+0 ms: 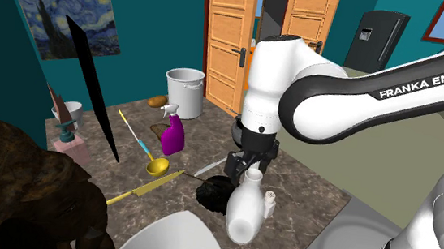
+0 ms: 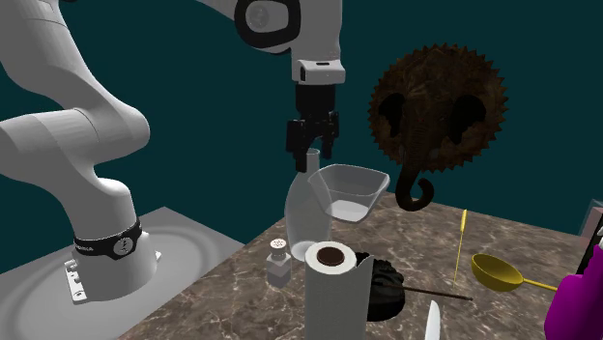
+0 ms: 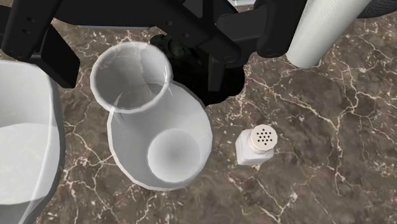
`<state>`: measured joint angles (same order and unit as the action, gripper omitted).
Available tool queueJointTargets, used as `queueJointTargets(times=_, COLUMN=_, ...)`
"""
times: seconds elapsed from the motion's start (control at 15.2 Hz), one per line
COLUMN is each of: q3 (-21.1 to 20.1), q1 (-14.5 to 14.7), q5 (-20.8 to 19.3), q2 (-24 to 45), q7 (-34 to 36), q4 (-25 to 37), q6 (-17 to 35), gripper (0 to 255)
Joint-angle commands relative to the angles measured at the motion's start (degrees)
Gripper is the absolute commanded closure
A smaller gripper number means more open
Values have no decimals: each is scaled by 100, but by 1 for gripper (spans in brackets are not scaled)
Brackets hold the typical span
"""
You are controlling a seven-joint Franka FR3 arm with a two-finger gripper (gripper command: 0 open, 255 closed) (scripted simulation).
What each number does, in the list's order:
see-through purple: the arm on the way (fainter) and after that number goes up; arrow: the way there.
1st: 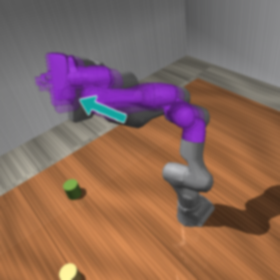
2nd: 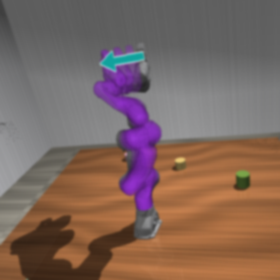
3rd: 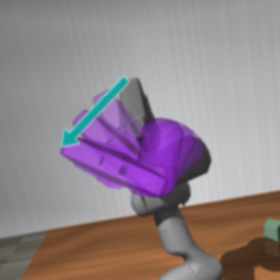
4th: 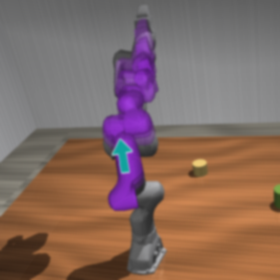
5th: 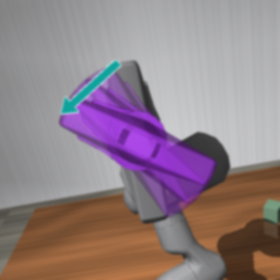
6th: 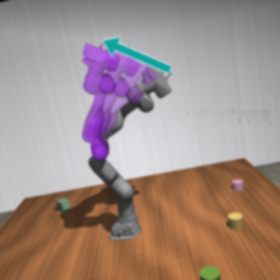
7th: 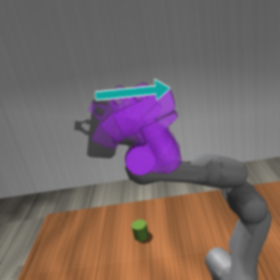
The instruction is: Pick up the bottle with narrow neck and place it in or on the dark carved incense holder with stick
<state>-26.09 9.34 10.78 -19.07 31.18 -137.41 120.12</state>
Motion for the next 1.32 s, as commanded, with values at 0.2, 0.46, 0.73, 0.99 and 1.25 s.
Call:
queueJointTargets(times=0.2, q3=0, q1=0, q5=0, q2=1, q7=-1, q4=-3, q6=4, gripper=255)
queueJointTargets(times=0.46, q3=1, q1=-1, q5=-1, q2=2, q7=-3, q4=-2, q6=4, gripper=255)
queueJointTargets(times=0.73, q3=0, q1=0, q5=-1, q2=2, q7=0, q4=-2, q6=4, gripper=255)
queueJointTargets(times=0.99, q3=54, q1=1, q5=4, q2=-120, q7=-15, q4=212, q6=-328, gripper=255)
queueJointTargets(times=1.25, q3=105, q1=-2, q5=1, q2=-217, q7=-22, q4=444, q6=-654, gripper=255)
